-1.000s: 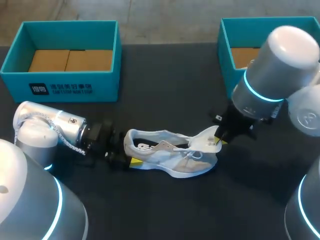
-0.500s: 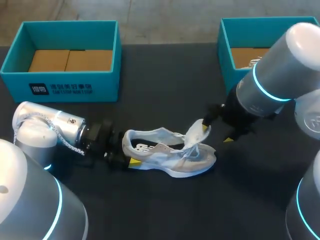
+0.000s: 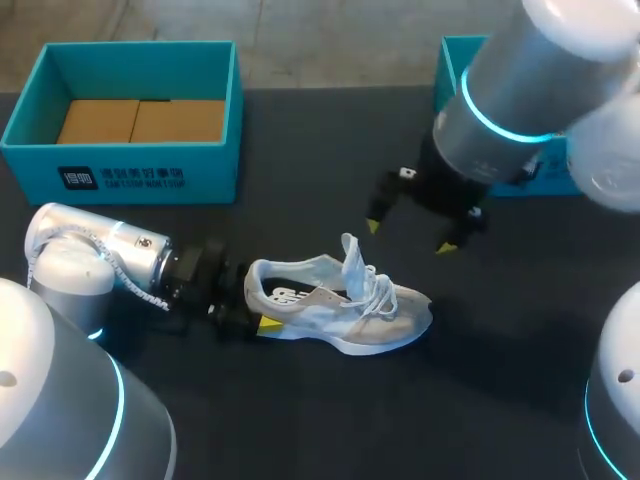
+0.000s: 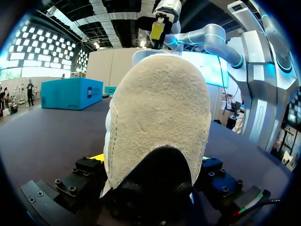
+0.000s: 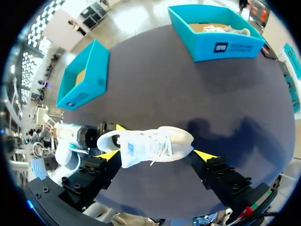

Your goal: Take the shoe out of the shoebox, open the shoe tongue, remove and reinsert the insole, then place the shoe into the shoebox

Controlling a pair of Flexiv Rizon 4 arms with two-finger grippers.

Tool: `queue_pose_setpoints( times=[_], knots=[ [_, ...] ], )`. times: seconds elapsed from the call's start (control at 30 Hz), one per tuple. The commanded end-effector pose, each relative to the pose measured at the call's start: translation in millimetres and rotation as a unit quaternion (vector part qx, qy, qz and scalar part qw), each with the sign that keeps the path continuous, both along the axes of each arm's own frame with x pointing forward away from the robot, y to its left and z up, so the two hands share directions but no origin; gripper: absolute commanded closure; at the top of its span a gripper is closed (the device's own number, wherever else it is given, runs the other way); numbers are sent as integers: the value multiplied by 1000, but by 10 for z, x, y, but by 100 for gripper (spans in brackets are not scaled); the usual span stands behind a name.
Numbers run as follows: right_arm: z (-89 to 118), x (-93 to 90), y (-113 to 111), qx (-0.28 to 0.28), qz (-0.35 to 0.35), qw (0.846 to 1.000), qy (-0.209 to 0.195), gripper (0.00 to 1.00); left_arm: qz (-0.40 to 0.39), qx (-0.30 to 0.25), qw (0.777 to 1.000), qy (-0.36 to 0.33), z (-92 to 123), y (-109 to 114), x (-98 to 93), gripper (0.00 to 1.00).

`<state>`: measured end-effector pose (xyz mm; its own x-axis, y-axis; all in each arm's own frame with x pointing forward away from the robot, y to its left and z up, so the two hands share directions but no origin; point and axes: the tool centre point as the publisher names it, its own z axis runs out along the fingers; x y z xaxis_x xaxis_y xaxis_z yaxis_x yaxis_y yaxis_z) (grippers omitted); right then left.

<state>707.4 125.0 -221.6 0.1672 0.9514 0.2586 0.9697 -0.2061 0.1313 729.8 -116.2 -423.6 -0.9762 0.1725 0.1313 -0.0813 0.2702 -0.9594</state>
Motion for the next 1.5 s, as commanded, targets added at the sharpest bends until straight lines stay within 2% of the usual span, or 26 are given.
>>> queue_pose_setpoints(
  times=[0.03,0.23,0.3,0.43,0.77,0.83,0.87,0.93,1.13,1.27,1.43,1.47,1.5],
  knots=[
    [60,100,172,-92,12,995,30,4,0,0,1000,0,-34,39,4,100],
    [111,119,319,-114,52,991,38,28,0,0,1000,0,-34,39,4,100],
    [133,121,352,-121,61,990,41,43,0,0,1000,0,-34,39,4,100],
    [164,110,401,-128,71,988,42,60,0,0,1000,0,-34,39,4,100],
    [114,75,615,-153,84,984,42,67,0,0,1000,0,-34,39,4,100],
    [112,72,648,-154,94,983,43,73,0,0,1000,0,-34,39,4,100],
    [118,68,668,-155,100,982,42,77,0,0,1000,0,-34,39,4,100],
    [131,62,703,-155,115,980,46,100,0,0,1000,0,-34,39,4,100],
    [152,62,810,-118,228,965,48,100,0,0,1000,0,-34,39,4,100],
    [146,42,925,-110,325,938,38,100,0,0,1000,0,-34,39,4,100],
    [149,-2,1056,-129,408,904,18,100,0,0,1000,0,-34,39,4,100],
    [148,-7,1070,-134,415,900,18,100,0,0,1000,0,-34,39,4,100],
    [149,-6,1071,-136,409,902,22,100,0,0,1000,0,-34,39,4,100]
  ],
)
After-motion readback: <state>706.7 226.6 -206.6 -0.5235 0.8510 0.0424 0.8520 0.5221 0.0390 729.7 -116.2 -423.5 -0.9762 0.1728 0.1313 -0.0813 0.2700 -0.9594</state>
